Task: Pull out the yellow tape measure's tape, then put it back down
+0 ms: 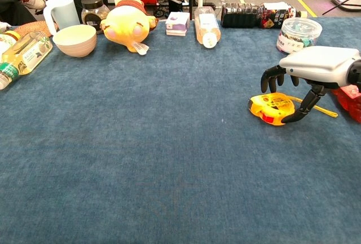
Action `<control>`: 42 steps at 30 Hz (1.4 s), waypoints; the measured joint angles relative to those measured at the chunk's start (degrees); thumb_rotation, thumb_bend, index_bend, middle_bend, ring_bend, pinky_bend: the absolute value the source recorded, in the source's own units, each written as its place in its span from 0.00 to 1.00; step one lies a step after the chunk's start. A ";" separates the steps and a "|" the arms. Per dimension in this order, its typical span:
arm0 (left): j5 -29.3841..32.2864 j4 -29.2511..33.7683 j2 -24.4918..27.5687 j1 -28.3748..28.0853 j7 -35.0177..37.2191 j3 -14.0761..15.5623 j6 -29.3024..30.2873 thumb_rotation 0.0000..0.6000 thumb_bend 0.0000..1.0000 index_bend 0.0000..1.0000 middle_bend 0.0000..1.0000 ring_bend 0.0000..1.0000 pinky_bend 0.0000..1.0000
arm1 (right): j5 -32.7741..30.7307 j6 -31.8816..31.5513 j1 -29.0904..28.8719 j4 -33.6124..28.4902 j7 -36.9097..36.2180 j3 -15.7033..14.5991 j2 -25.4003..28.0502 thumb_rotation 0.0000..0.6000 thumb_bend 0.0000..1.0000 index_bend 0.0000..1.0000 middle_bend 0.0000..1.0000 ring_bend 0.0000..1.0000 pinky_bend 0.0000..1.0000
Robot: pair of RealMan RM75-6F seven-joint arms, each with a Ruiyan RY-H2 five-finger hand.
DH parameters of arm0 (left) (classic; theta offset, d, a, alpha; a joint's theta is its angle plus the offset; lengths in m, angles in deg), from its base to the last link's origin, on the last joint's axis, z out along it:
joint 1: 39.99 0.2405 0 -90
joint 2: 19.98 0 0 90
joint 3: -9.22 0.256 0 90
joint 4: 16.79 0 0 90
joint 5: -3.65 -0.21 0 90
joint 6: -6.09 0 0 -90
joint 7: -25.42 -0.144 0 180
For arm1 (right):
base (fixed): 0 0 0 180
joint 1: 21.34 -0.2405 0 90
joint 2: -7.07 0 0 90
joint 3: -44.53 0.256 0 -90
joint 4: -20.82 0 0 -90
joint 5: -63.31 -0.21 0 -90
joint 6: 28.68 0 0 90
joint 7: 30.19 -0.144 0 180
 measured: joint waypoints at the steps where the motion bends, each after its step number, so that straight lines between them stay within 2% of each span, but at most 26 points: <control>1: -0.01 -0.04 0.06 0.07 0.09 0.05 0.08 1.00 0.29 0.61 0.46 0.36 0.33 | -0.06 -0.05 0.01 0.22 -0.03 -0.03 -0.17 0.70 0.17 0.32 0.38 0.34 0.41; 10: -0.19 -0.31 0.43 0.59 0.77 0.49 0.52 1.00 0.29 0.61 0.46 0.36 0.33 | -0.41 -0.29 -0.13 1.91 -0.61 -0.23 -1.60 0.70 0.17 0.35 0.40 0.36 0.41; 17: -0.37 -0.58 0.68 0.95 1.32 0.80 0.81 1.00 0.29 0.61 0.46 0.36 0.33 | -0.60 -0.04 -0.35 3.45 -1.34 -0.47 -2.62 0.70 0.17 0.40 0.44 0.40 0.43; 26: -0.44 -1.05 0.93 1.44 2.31 1.10 1.15 1.00 0.29 0.61 0.46 0.36 0.33 | -0.60 0.10 -0.75 5.43 -3.24 -0.55 -4.06 0.70 0.22 0.57 0.59 0.57 0.54; 31: -0.53 -1.39 0.93 1.38 2.77 1.32 0.64 1.00 0.29 0.61 0.46 0.36 0.34 | -0.38 -0.67 -0.52 5.65 -6.19 -0.45 -4.12 0.71 0.23 0.60 0.63 0.60 0.58; 35: -0.22 -1.42 0.72 0.37 2.93 1.14 -1.09 1.00 0.29 0.61 0.46 0.36 0.37 | 0.50 -2.61 0.10 3.20 -8.44 -0.59 -2.10 0.70 0.23 0.61 0.63 0.61 0.58; 42: 0.44 -0.99 0.06 -2.76 3.33 0.42 -5.64 1.00 0.29 0.61 0.46 0.36 0.39 | 2.30 -5.73 1.24 -5.38 -9.75 -0.93 3.13 0.70 0.23 0.61 0.63 0.61 0.59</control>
